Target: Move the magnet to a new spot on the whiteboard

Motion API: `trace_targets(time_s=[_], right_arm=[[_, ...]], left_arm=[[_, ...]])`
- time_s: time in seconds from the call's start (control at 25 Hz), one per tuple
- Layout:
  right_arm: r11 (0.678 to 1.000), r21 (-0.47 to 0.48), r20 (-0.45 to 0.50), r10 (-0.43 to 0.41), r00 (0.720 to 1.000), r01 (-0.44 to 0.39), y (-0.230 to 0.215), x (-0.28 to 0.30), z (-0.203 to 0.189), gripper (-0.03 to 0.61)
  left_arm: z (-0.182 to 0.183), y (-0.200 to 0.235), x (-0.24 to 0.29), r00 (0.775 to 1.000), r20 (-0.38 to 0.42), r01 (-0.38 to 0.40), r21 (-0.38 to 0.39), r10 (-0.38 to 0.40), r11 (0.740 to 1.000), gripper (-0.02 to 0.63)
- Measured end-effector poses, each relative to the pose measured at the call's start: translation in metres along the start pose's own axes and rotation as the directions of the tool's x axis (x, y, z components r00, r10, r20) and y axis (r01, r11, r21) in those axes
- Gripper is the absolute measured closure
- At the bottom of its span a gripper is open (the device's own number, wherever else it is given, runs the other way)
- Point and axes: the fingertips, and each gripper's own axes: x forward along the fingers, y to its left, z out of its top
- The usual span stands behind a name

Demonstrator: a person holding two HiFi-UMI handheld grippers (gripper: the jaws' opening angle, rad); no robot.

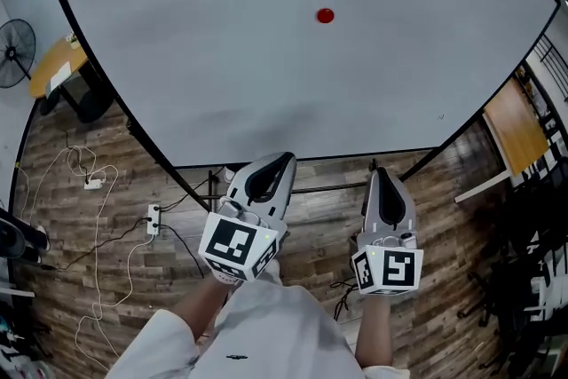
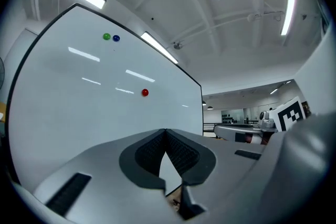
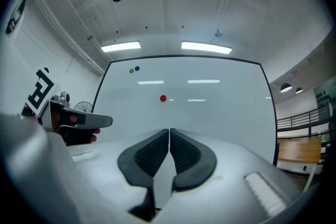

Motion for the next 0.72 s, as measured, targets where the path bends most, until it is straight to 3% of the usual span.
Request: trace_targets(time_s=[0.44, 0.72], right_arm=[[1.0, -0.01, -0.018, 0.01, 1.0, -0.01, -0.023, 0.065, -0.014, 0.574], [0.994, 0.006, 0.028, 0.112, 0.993, -0.112, -0.041, 0.098, -0.003, 0.574]], left_arm=[[-0.008, 0.032, 0.063, 1.0, -0.017, -0.007, -0.024, 0.006, 1.0, 0.607], [0.006, 0.039, 0.074, 0.991, 0.003, -0.132, 0.004, 0.132, 0.991, 0.607]])
